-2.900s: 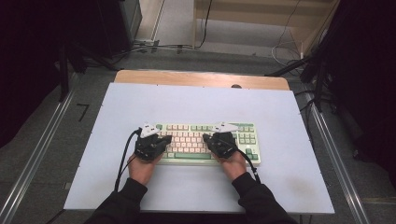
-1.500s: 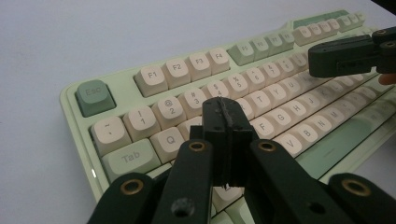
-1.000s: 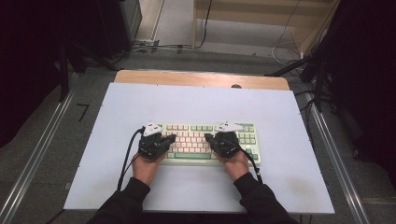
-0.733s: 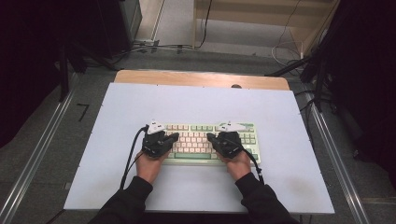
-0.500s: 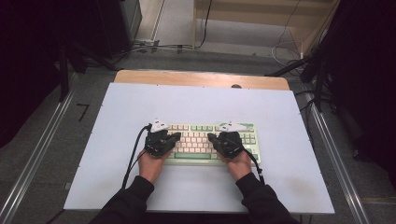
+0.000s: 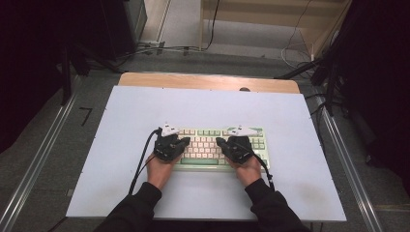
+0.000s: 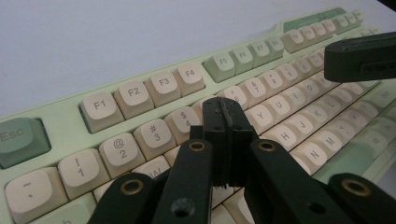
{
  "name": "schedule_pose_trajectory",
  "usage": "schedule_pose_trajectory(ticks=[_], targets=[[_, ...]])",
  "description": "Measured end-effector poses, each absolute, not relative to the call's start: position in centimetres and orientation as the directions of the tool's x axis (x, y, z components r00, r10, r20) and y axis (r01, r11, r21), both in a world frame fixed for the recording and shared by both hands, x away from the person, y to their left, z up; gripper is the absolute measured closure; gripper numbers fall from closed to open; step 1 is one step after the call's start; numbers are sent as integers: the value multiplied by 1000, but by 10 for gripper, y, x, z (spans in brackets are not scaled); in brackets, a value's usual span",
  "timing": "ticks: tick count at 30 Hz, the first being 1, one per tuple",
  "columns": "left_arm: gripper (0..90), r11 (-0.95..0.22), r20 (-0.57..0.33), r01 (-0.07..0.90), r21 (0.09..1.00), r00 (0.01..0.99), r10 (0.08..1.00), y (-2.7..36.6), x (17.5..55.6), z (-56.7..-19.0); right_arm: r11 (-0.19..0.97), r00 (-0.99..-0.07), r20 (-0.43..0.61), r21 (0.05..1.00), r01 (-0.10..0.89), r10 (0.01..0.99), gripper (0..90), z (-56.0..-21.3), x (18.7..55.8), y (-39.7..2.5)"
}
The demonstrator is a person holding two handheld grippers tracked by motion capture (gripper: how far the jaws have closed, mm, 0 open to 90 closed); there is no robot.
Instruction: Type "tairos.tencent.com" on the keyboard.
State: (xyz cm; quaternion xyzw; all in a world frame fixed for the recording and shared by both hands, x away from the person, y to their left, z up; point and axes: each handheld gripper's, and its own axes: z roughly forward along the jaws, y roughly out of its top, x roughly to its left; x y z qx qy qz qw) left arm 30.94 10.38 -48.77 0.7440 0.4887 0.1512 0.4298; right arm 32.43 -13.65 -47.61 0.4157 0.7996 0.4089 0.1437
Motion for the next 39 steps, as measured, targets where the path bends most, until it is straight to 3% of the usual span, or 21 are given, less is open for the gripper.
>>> schedule_pose_trajectory(ticks=[39], targets=[[900,-169,-200,612,773,488,850,101,313,-491,316,-613,110,778,543,782,872,-475,324,-137]])
